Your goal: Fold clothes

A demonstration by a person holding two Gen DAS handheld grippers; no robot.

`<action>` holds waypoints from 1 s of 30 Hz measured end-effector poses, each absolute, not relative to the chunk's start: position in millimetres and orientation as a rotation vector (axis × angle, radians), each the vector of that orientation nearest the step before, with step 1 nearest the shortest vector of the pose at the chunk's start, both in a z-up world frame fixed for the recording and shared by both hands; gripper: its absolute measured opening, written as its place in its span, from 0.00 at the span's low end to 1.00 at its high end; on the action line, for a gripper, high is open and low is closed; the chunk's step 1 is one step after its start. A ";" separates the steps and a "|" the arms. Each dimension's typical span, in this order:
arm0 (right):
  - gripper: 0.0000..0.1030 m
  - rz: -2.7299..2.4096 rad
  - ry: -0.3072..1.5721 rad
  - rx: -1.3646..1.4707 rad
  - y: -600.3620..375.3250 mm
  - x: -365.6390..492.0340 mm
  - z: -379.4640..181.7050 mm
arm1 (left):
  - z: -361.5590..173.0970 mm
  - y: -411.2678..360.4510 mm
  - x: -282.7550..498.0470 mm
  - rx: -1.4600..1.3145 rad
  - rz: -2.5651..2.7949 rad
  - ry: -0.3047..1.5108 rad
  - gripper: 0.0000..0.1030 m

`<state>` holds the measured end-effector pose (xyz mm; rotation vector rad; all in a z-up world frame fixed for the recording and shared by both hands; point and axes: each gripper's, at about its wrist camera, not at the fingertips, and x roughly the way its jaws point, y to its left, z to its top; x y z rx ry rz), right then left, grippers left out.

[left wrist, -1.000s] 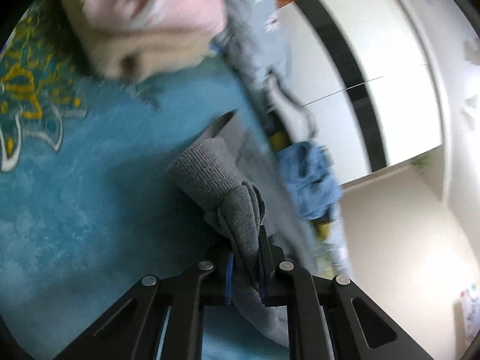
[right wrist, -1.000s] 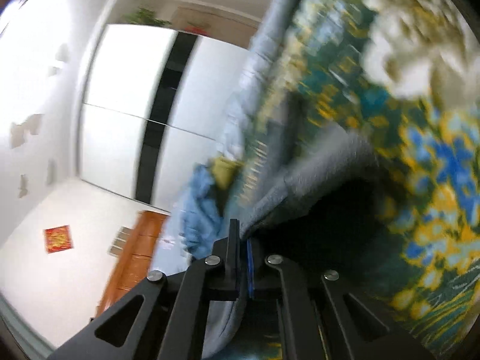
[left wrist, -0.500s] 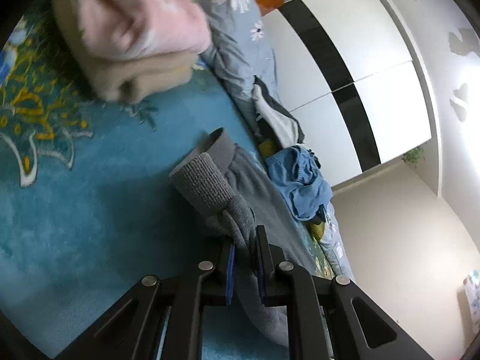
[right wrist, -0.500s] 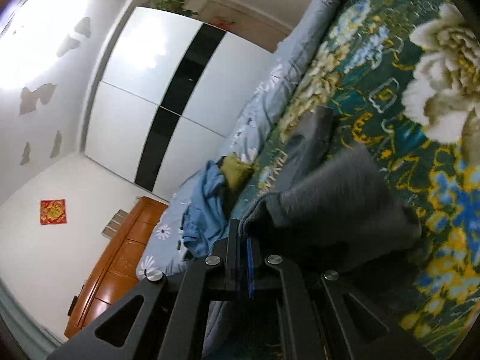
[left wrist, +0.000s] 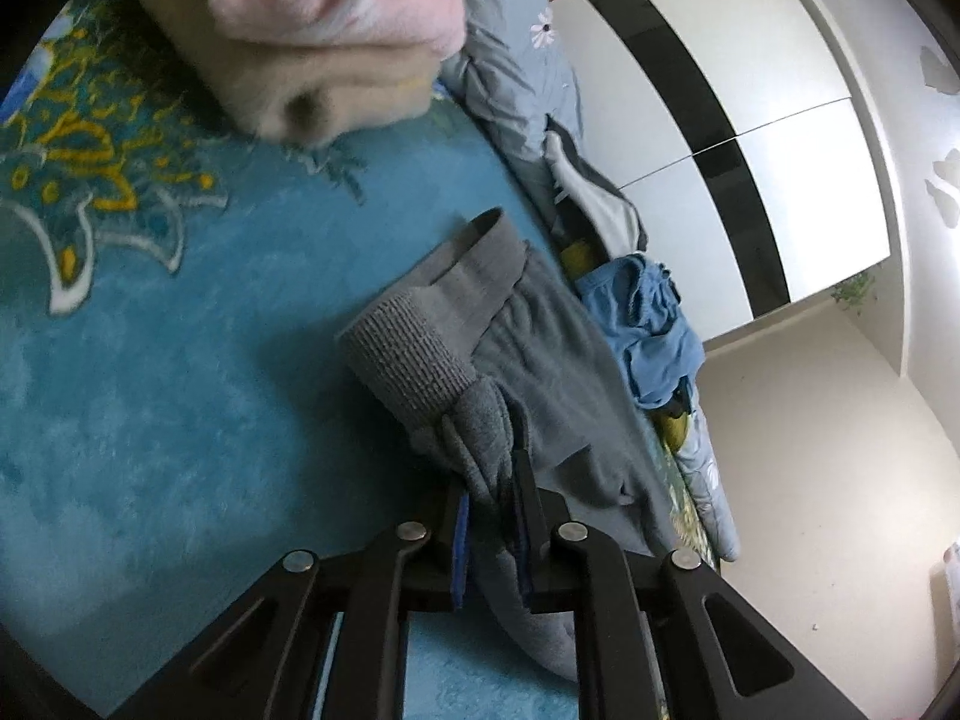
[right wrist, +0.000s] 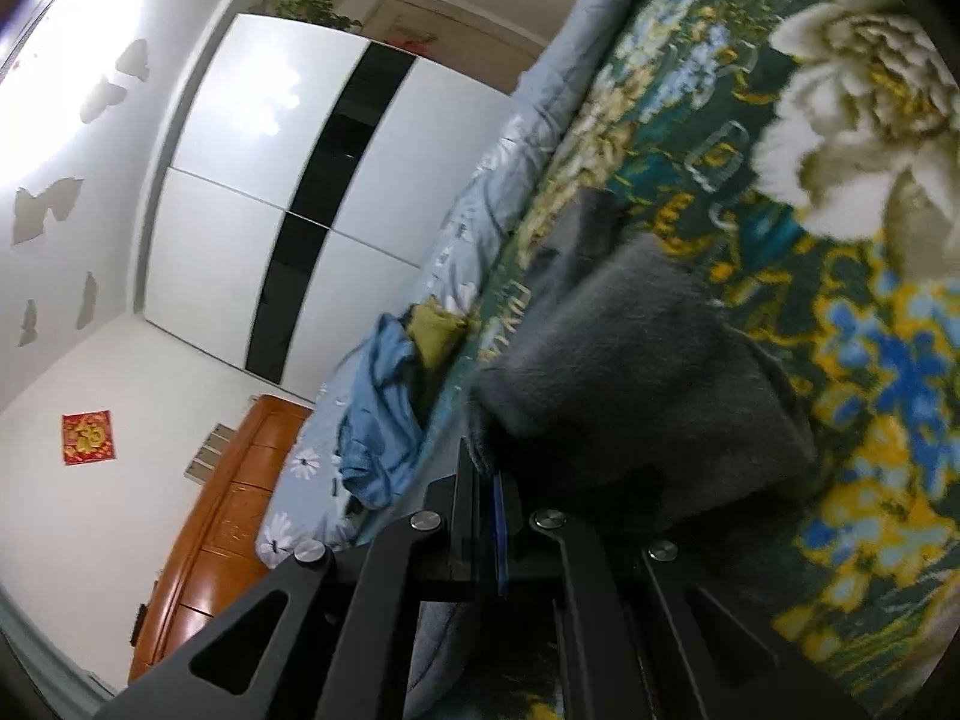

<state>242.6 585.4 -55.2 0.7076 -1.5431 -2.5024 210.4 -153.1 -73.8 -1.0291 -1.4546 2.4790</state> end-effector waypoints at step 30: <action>0.03 -2.449 -1.493 0.394 591.4 158.9 12.0 | 5.7 -155.6 122.6 -0.866 2.265 -1.497 0.09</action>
